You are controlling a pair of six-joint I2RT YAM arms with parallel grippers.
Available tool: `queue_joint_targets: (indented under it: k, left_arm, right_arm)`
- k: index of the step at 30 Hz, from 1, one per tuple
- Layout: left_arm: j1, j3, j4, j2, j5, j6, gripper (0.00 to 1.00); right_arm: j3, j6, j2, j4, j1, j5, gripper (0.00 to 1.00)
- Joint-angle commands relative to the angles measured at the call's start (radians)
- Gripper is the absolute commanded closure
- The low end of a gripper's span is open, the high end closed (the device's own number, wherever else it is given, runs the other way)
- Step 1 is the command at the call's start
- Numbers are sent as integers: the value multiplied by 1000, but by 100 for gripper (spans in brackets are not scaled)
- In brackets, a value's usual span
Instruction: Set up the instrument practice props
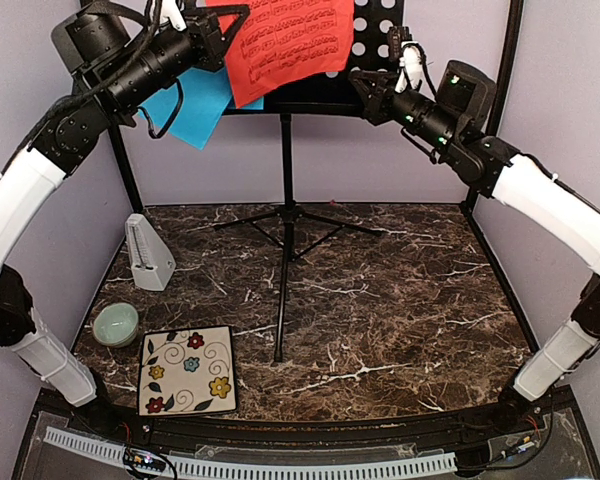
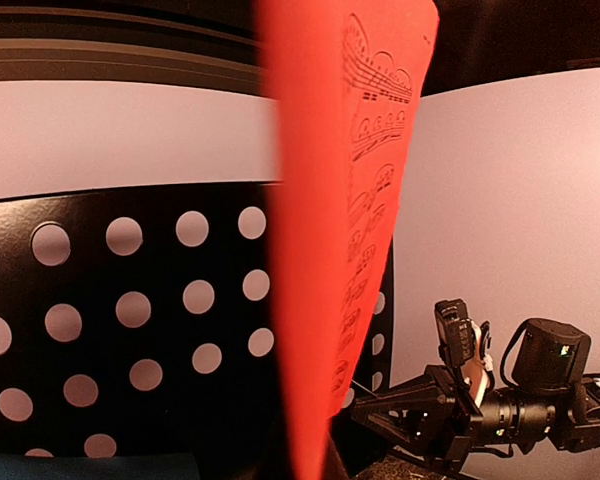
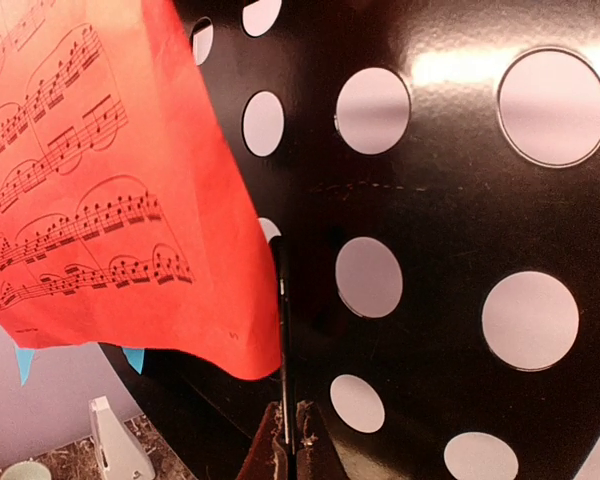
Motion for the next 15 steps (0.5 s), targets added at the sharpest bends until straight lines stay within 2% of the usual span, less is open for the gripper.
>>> queue_joint_targets:
  k: [1,15]
  left_arm:
    - [29,53,-25,19,34,-26,100]
    - [46,70,-24,21,-88,-21,100]
  right_arm:
    - [-55,-47,-55,124,5,-26,100]
    - [-120,-57,-74,195,5,13,100]
